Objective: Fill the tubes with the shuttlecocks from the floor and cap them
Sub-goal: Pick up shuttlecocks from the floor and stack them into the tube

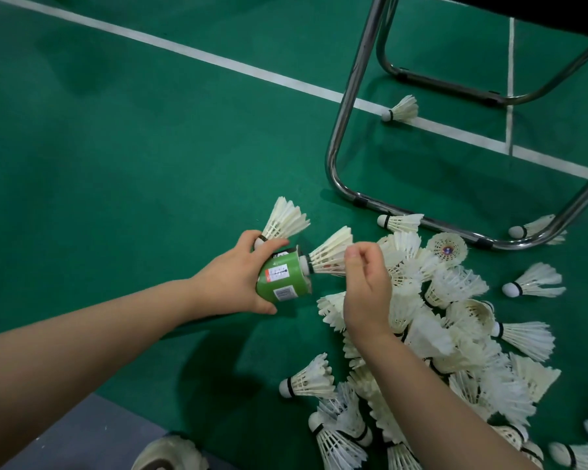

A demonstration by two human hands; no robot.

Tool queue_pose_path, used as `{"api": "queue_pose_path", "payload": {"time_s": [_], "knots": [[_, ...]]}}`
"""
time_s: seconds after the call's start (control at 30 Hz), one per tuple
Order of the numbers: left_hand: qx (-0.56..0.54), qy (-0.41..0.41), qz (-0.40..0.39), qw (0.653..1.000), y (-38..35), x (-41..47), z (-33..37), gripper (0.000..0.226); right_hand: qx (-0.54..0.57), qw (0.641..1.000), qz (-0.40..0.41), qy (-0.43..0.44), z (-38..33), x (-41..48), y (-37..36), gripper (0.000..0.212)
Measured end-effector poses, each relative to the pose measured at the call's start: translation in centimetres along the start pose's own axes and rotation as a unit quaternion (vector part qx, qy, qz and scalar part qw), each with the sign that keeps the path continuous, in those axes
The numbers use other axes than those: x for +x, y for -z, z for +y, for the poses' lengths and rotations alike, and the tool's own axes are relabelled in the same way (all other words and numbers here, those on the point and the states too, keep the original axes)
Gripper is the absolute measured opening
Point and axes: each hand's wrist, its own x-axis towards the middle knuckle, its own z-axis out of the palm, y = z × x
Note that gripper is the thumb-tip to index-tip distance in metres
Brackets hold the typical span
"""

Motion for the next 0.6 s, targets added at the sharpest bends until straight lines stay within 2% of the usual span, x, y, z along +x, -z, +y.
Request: {"api": "queue_pose_path", "payload": {"time_s": [0.13, 0.2, 0.4, 0.47, 0.6], "knots": [[-0.005, 0.002, 0.009, 1.000, 0.1, 0.0, 0.2, 0.113, 0.016, 0.998, -0.066, -0.012, -0.1, -0.6, -0.5, 0.021], [-0.006, 0.001, 0.012, 1.000, 0.1, 0.0, 0.3, 0.115, 0.036, 0.990, -0.126, -0.041, -0.2, -0.8, -0.4, 0.023], [-0.006, -0.019, -0.004, 1.000, -0.3, -0.4, 0.9, 0.117, 0.085, 0.924, -0.346, -0.140, -0.6, -0.9, 1.0, 0.025], [-0.004, -0.026, -0.007, 1.000, -0.4, -0.5, 1.1, 0.117, 0.083, 0.901, -0.395, -0.160, -0.6, -0.6, 1.4, 0.035], [-0.003, -0.049, -0.020, 0.999, -0.7, -0.6, 1.5, 0.115, 0.042, 0.868, -0.452, -0.204, -1.2, -0.3, 1.3, 0.029]]}}
